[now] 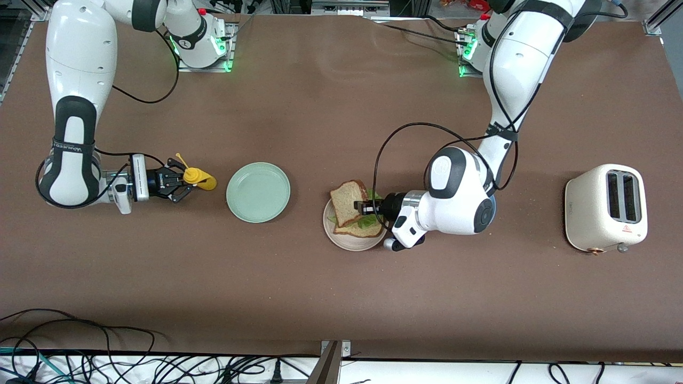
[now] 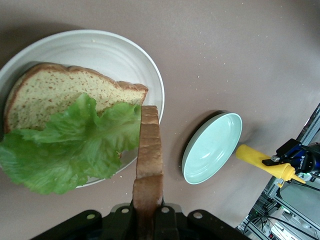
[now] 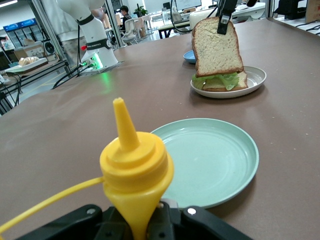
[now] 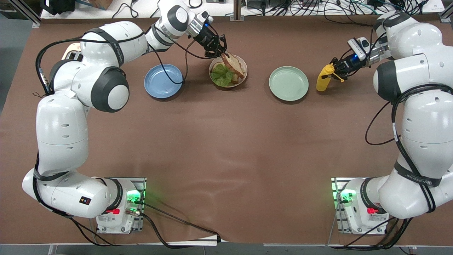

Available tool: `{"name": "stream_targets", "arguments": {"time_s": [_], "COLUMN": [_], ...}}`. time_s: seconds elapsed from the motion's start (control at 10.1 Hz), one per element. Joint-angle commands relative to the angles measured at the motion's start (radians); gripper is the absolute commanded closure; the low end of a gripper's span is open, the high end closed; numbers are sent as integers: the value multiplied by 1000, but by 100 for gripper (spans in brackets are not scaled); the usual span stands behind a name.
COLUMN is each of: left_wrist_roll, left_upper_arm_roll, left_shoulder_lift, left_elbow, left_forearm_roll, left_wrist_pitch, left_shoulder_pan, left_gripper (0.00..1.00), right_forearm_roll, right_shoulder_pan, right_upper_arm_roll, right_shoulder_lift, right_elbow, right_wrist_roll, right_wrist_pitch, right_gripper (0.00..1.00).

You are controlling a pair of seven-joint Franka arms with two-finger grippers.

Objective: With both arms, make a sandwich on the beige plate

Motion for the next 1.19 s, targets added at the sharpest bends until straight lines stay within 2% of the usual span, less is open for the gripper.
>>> {"name": "stream_targets", "arguments": {"time_s": [0.0, 0.1, 0.2, 0.3, 0.4, 0.49, 0.59, 0.79, 1.09], "left_wrist_roll": [2, 4, 5, 46, 100, 123, 123, 123, 123], "left_upper_arm_roll": [13, 13, 15, 18, 20, 21, 23, 23, 26], "left_shoulder_lift": [31, 38, 45, 52, 52, 52, 52, 51, 51], "left_elbow": [29, 31, 31, 31, 22, 19, 19, 19, 23], "left_forearm_roll": [-35, -29, -26, -26, -24, -23, -23, -21, -23], "left_wrist_pitch": [26, 29, 29, 29, 29, 29, 29, 28, 29], "left_shoulder_pan": [-12, -12, -12, -9, -5, 0, 9, 21, 47], "left_gripper": [100, 100, 91, 61, 28, 0, 0, 0, 0], "right_forearm_roll": [18, 22, 23, 26, 25, 17, 5, -102, -211], "right_shoulder_pan": [-1, 2, 0, 0, -4, -9, -14, -43, -52], "right_upper_arm_roll": [6, 6, 8, 8, 8, 6, -1, -6, -39], "right_shoulder_lift": [11, 20, 23, 23, 23, 22, 22, 23, 16], "right_elbow": [27, 30, 30, 29, 30, 33, 36, 85, 141], "right_wrist_roll": [-74, -96, -98, -89, -82, -81, -79, -78, -37], "right_wrist_pitch": [29, 40, 51, 51, 48, 45, 48, 113, 123], "right_gripper": [100, 100, 100, 59, 1, 0, 0, 0, 0]}}
